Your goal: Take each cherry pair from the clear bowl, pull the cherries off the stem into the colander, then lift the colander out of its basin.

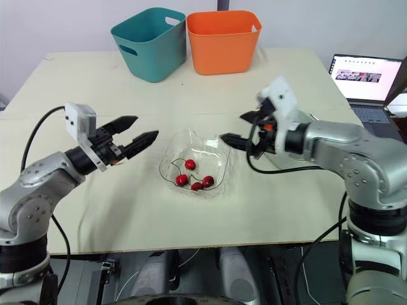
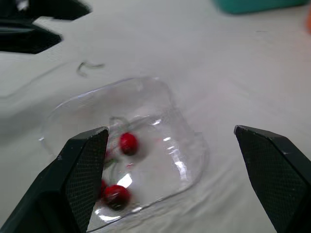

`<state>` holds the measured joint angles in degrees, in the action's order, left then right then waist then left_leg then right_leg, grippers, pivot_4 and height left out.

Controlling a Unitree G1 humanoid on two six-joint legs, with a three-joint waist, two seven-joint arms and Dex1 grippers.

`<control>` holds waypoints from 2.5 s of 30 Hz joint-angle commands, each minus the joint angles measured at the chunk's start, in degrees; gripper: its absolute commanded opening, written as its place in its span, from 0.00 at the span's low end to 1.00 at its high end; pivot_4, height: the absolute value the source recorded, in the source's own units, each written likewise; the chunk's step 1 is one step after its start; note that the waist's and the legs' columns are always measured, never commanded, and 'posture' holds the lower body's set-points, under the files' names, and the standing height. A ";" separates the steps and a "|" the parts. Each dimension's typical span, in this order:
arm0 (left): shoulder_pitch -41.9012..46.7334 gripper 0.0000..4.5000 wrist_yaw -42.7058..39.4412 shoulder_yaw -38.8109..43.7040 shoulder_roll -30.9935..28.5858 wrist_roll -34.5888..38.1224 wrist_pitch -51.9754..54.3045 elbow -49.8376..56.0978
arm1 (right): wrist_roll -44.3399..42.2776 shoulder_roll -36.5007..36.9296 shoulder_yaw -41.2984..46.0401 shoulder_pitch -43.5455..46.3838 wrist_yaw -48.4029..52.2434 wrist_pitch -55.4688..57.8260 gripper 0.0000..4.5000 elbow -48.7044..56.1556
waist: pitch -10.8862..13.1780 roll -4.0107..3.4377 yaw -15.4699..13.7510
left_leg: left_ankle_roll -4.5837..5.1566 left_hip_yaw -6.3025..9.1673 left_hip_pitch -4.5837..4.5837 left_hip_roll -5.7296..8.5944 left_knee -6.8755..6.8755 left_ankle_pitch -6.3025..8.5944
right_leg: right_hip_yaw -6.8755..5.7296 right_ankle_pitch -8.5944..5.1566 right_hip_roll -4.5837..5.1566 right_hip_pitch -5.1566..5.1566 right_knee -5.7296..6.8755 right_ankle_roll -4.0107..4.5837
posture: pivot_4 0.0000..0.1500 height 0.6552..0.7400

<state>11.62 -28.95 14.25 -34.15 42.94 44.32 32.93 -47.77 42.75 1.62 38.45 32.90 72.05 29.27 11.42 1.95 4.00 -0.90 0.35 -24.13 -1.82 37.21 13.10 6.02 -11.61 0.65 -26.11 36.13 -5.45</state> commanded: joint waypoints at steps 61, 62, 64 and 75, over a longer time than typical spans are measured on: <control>-4.24 1.00 -7.61 4.35 -13.46 6.46 -0.16 3.27 | 28.76 -13.12 -27.63 18.73 12.87 -2.31 0.17 -16.60 | 0.01 -0.01 -0.02 | -0.01 -0.03 -0.21 -0.01 0.00 0.00 | -0.04 0.02 0.04 -0.24 -0.04 0.06 | 1.00 1.00; -3.26 1.00 -7.61 4.63 -13.39 7.47 0.23 2.74 | 28.02 -12.40 -26.00 18.30 12.85 -1.52 0.17 -15.01 | 0.01 -0.01 -0.08 | -0.01 -0.03 -0.21 -0.01 0.01 0.00 | -0.04 0.02 0.04 -0.24 -0.05 0.06 | 1.00 1.00; -0.43 1.00 -7.76 4.85 -13.44 9.33 0.81 1.08 | 27.19 -10.61 -22.49 16.85 12.45 -1.97 0.17 -11.62 | 0.00 0.00 -0.04 | 0.00 -0.01 -0.21 -0.01 0.01 0.00 | -0.05 0.02 0.03 -0.23 -0.05 0.05 | 1.00 1.00; 21.64 1.00 -14.97 -3.04 -8.88 11.95 1.73 -15.91 | 27.42 -15.32 -5.68 8.74 1.39 -15.16 0.17 -0.45 | 0.00 0.00 -0.02 | 0.00 0.01 -0.18 0.01 0.02 0.00 | -0.07 0.12 0.00 -0.19 -0.01 -0.13 | 1.00 1.00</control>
<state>31.42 -42.46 11.85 -43.54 54.75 46.64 18.57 -20.85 28.33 -6.81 46.99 36.78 59.62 26.16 11.42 1.96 3.98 -0.90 0.38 -24.31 -1.82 37.23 13.10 5.95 -11.48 0.65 -26.30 36.12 -5.61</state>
